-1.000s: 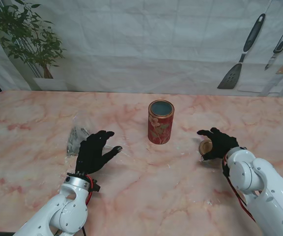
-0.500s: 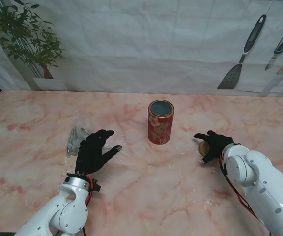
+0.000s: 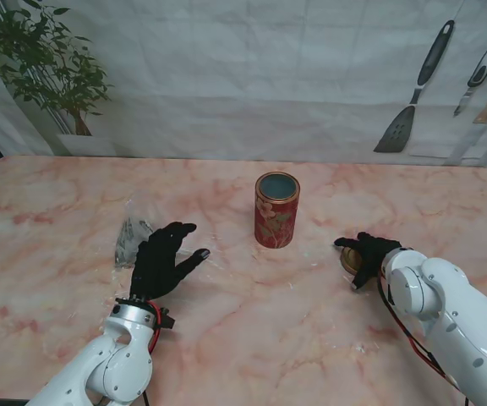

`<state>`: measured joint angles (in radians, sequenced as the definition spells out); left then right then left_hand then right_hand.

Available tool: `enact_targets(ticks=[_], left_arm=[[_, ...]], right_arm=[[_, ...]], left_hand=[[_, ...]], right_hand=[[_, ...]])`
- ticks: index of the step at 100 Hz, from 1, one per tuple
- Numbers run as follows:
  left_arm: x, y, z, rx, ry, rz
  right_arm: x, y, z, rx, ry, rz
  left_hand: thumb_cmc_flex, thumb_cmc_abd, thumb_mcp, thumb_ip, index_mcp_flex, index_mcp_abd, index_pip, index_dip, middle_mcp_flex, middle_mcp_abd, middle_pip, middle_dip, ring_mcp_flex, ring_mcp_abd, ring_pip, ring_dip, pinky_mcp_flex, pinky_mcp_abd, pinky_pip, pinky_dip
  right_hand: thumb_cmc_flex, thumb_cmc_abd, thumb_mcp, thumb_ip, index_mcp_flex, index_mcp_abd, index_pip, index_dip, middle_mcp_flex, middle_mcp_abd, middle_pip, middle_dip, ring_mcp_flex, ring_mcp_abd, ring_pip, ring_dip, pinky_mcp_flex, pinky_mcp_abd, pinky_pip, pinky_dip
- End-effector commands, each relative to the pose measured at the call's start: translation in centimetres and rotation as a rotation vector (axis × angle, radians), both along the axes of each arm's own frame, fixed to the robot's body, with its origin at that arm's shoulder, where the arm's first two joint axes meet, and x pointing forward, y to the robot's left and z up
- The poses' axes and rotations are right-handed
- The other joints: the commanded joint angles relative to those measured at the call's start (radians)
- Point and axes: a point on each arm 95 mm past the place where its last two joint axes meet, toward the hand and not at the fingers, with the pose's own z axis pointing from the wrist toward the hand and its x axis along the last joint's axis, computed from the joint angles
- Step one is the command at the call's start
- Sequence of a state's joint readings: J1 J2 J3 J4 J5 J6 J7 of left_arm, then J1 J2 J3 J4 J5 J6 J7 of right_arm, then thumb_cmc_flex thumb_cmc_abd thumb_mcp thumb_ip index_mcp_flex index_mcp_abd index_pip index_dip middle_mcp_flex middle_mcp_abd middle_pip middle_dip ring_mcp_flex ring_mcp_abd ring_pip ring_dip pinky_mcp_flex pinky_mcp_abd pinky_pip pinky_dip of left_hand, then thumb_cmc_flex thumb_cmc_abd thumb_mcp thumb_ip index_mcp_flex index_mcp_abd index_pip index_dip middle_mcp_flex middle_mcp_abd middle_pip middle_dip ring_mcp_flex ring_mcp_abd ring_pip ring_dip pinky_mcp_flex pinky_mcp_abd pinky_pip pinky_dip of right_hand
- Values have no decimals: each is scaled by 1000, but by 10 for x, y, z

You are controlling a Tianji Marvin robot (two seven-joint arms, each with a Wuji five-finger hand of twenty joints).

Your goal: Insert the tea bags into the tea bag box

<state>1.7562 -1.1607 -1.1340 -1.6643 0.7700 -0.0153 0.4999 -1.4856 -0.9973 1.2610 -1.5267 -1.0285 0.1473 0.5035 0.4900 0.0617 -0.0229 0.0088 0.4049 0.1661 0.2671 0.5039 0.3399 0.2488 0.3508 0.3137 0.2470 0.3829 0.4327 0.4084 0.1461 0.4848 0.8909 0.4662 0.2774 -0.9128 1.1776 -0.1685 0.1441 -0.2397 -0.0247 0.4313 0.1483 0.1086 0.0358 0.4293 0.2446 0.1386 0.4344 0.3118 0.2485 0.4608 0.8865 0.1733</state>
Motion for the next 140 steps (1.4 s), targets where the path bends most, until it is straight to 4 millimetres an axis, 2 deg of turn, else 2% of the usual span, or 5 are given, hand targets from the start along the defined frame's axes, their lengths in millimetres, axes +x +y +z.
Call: enact_targets(ticks=[1, 84, 104, 106, 140], left_arm=[[1, -4, 1, -11, 2, -9], [1, -5, 1, -51, -15, -2], [1, -7, 0, -60, -22, 6], [1, -7, 0, -62, -23, 7], [0, -7, 1, -69, -41, 19]], right_arm=[[-3, 2, -5, -15, 25, -3], [4, 1, -22, -61, 89, -25], [6, 1, -24, -62, 81, -37], [6, 2, -24, -61, 80, -40], [10, 11, -33, -77, 71, -43]], left_hand=[[8, 0, -9, -34, -48, -32, 6, -4, -13, -36, 6, -14, 8, -2, -21, 5, 2, 9, 33, 18], [29, -1, -9, -38, -50, -31, 13, -5, -11, -36, 10, -13, 13, 11, -14, 8, 11, 14, 43, 26], [35, -2, -9, -39, -50, -30, 15, -6, -11, -36, 11, -13, 15, 12, -11, 9, 14, 13, 46, 27], [35, -2, -9, -39, -52, -32, 15, -6, -11, -35, 11, -13, 15, 11, -11, 9, 14, 14, 46, 28], [45, -5, -9, -39, -52, -28, 19, -7, -10, -38, 16, -11, 20, 20, -4, 12, 21, 14, 55, 32]], right_hand=[[11, 7, -8, -10, 3, -3, -13, -18, -26, 21, -22, -17, 9, -32, 24, 11, 9, 6, 32, 2], [145, 60, -20, 13, 5, 24, 2, -59, -30, -2, 15, 46, 52, -103, 72, 25, 78, -149, 45, 16], [145, 60, -15, 9, 1, 26, 14, -6, -35, 0, 31, 111, 68, -116, 96, 37, 88, -174, 54, 27], [150, 57, -13, 8, -4, 26, 16, 55, -36, 0, 28, 145, 70, -119, 100, 41, 93, -178, 56, 32], [134, 38, 2, 2, -26, 33, 95, 301, -53, 0, 86, 342, 106, -141, 172, 78, 141, -230, 103, 60]])
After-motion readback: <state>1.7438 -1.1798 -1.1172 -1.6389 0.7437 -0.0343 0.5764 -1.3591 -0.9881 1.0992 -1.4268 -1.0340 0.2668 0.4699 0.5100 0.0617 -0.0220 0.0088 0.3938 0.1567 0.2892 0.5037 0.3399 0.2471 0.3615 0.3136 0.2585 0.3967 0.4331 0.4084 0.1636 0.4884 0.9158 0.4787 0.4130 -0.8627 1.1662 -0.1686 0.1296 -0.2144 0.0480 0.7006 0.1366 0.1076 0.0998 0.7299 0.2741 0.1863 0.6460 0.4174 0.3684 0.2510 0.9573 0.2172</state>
